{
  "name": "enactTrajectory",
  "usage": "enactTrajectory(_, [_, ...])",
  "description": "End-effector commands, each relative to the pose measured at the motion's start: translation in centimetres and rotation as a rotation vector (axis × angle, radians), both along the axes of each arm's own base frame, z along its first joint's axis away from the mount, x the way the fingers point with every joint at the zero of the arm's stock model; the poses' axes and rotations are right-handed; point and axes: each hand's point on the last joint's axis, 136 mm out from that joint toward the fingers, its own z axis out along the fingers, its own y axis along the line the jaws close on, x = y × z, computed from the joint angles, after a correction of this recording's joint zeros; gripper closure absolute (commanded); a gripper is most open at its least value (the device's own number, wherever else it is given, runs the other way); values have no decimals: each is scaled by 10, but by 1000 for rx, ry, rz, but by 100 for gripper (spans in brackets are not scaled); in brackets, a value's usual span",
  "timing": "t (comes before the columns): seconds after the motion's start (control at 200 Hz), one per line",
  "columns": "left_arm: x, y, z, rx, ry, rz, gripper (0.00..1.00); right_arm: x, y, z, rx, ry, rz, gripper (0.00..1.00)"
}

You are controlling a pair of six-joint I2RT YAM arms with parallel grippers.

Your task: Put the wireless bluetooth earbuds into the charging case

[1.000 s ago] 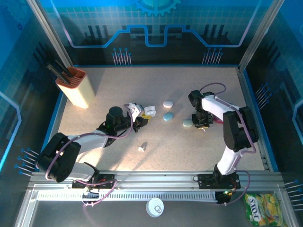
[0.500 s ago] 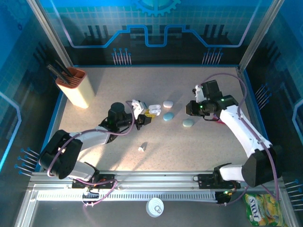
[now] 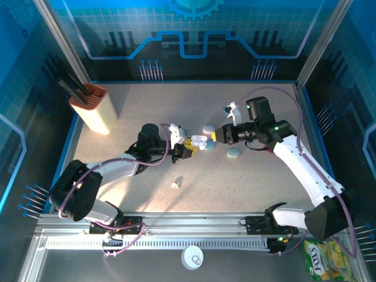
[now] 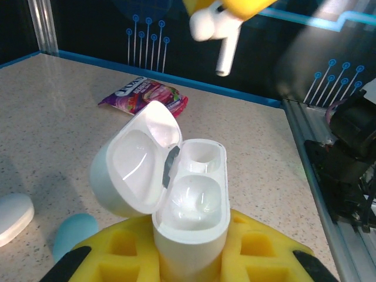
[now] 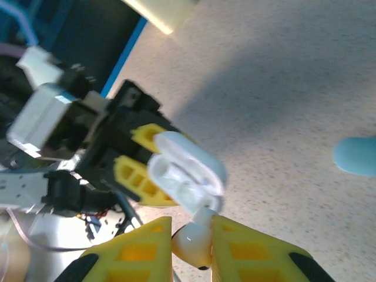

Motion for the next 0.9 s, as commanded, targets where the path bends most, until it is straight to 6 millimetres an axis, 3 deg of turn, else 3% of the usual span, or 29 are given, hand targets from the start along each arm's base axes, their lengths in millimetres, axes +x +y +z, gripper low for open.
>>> enactTrajectory(0.0, [-11,-7,13,-27,-4,-81,87,-13,22,25,46,-78,122,82])
enactTrajectory(0.295, [-21,-6,22,-47,-18,-130,86,-20,43,18,13,-96,210,82])
enactTrajectory(0.895, [-32,-3,38,-74,-25,-155,86,-27,41,-3,-37,-79,279,82])
